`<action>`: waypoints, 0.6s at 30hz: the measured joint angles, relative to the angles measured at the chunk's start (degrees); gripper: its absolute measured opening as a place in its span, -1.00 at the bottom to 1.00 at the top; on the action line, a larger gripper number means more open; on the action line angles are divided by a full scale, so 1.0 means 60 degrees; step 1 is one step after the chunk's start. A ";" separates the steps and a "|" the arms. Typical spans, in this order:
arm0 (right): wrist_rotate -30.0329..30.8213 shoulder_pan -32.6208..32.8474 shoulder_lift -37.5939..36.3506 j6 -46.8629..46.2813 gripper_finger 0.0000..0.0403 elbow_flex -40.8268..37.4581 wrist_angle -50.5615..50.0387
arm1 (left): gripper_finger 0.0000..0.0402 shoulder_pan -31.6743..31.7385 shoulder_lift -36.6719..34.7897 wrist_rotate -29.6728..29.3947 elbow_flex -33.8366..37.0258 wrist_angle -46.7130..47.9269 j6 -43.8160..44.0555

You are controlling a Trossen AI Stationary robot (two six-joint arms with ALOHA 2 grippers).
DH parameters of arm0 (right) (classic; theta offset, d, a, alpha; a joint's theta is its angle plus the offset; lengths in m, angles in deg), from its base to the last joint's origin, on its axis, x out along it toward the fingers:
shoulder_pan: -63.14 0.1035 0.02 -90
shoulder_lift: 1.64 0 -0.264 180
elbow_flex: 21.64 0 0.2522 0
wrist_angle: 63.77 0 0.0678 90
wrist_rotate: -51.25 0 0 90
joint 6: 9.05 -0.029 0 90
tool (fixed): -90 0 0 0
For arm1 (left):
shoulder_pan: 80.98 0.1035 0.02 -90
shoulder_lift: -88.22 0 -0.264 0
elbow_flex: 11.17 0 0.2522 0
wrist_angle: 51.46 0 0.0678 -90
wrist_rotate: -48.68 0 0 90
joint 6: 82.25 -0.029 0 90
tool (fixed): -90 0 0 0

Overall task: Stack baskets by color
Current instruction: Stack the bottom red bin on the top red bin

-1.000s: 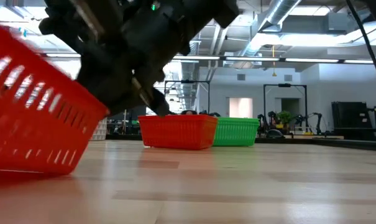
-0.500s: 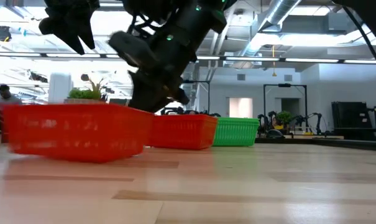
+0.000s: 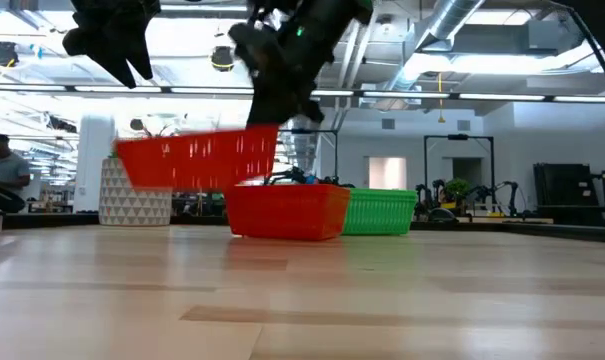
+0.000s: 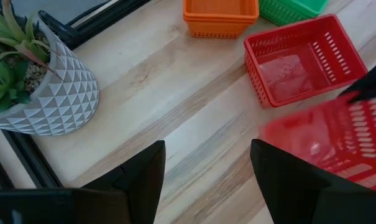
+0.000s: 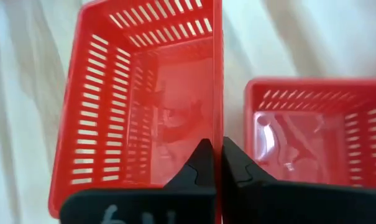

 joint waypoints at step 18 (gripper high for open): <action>-0.0003 -0.2081 -0.3550 0.2063 -0.98 -0.0177 -0.3678 | 0.11 -0.0001 0.0007 -0.0173 0.0000 -0.0050 0.0538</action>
